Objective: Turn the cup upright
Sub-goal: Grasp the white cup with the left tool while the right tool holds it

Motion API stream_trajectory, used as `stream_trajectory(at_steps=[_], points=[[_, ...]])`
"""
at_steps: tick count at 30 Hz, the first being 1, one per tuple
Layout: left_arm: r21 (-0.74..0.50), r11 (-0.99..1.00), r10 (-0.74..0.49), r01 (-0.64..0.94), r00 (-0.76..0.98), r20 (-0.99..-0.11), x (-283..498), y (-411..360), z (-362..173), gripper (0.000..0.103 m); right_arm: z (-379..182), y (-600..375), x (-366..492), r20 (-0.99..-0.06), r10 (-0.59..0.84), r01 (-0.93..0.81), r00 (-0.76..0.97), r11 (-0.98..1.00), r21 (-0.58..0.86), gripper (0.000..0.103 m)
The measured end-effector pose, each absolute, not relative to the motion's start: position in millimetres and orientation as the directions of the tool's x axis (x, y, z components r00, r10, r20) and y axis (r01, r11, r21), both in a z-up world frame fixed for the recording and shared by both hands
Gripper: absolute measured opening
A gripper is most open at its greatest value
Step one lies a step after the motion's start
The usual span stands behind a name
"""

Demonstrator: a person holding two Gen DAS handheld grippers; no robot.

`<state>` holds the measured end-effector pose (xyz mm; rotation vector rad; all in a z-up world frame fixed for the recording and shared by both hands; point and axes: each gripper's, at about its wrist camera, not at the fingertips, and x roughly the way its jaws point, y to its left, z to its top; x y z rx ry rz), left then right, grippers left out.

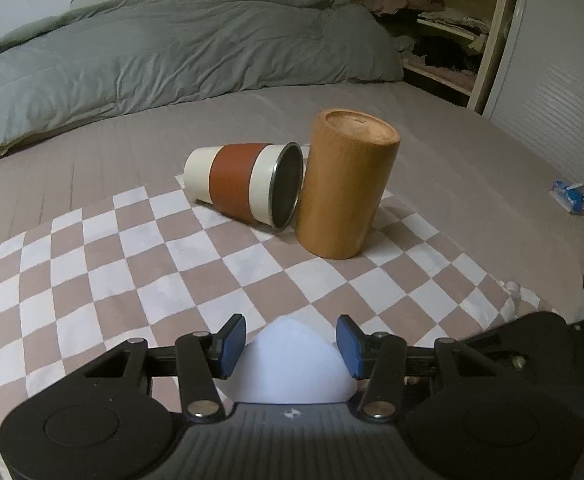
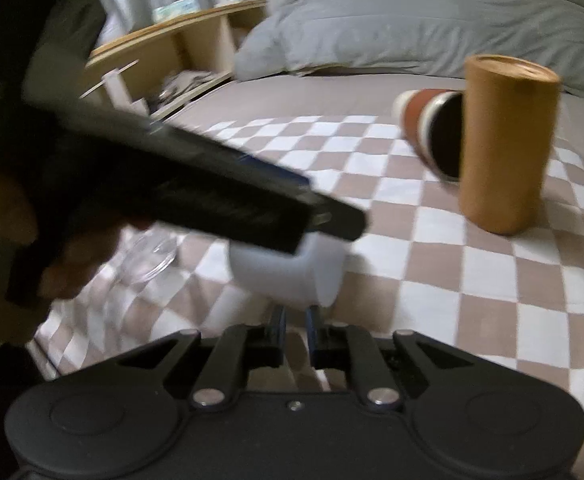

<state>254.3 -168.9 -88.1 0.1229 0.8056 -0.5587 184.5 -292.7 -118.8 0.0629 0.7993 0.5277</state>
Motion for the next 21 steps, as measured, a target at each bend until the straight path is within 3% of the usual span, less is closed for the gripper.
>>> stream_trajectory(at_steps=[5, 10, 21], points=[[-0.093, 0.846, -0.428, 0.525, 0.565, -0.705, 246.4, -163.9, -85.9, 0.053, -124.1, -300.8, 190.7, -0.671, 0.44, -0.374, 0.596, 0.892, 0.252, 0.011], [-0.101, 0.834, -0.431, 0.542, 0.527, -0.733, 243.7, -162.1, -87.4, 0.072, -124.9, -307.3, 196.5, -0.656, 0.436, -0.334, 0.616, 0.899, 0.283, 0.011], [-0.086, 0.833, -0.412, 0.546, 0.509, -0.756, 240.9, -163.8, -86.2, 0.073, -125.9, -307.6, 197.8, -0.643, 0.441, -0.333, 0.626, 0.897, 0.291, 0.011]])
